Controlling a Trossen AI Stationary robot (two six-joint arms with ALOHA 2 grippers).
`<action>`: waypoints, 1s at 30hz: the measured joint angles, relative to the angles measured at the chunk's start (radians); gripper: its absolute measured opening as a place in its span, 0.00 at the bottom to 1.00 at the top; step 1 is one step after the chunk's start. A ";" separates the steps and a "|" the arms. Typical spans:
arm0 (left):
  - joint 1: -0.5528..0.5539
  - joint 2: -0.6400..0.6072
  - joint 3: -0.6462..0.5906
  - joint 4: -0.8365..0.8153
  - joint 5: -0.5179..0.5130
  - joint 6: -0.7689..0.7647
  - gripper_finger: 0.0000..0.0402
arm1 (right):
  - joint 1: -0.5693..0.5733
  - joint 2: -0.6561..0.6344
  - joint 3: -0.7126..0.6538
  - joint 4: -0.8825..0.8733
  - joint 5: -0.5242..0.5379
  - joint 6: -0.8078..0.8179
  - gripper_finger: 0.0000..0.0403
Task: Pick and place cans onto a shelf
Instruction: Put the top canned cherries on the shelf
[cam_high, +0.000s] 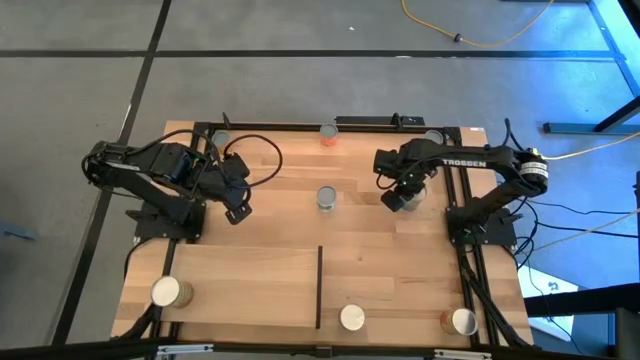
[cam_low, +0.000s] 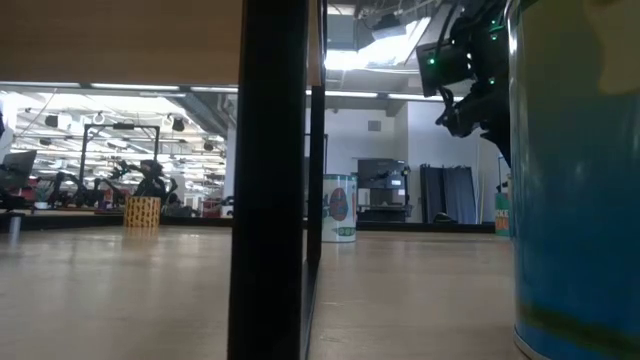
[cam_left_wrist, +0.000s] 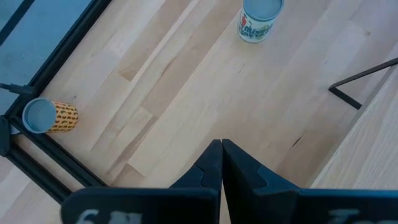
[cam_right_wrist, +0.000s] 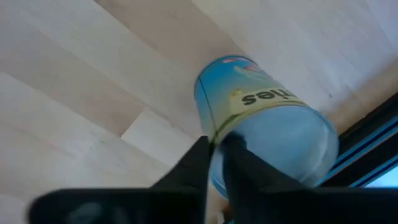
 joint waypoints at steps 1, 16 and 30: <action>0.000 0.000 0.000 0.000 0.000 0.000 0.00 | -0.001 0.001 -0.001 -0.002 0.009 -0.001 0.04; 0.000 0.000 0.000 0.000 0.008 0.000 0.00 | 0.004 -0.021 0.146 -0.166 0.079 -0.148 0.00; 0.000 0.000 0.000 -0.001 0.008 0.001 0.00 | 0.059 0.114 0.691 -0.325 0.111 -0.406 0.00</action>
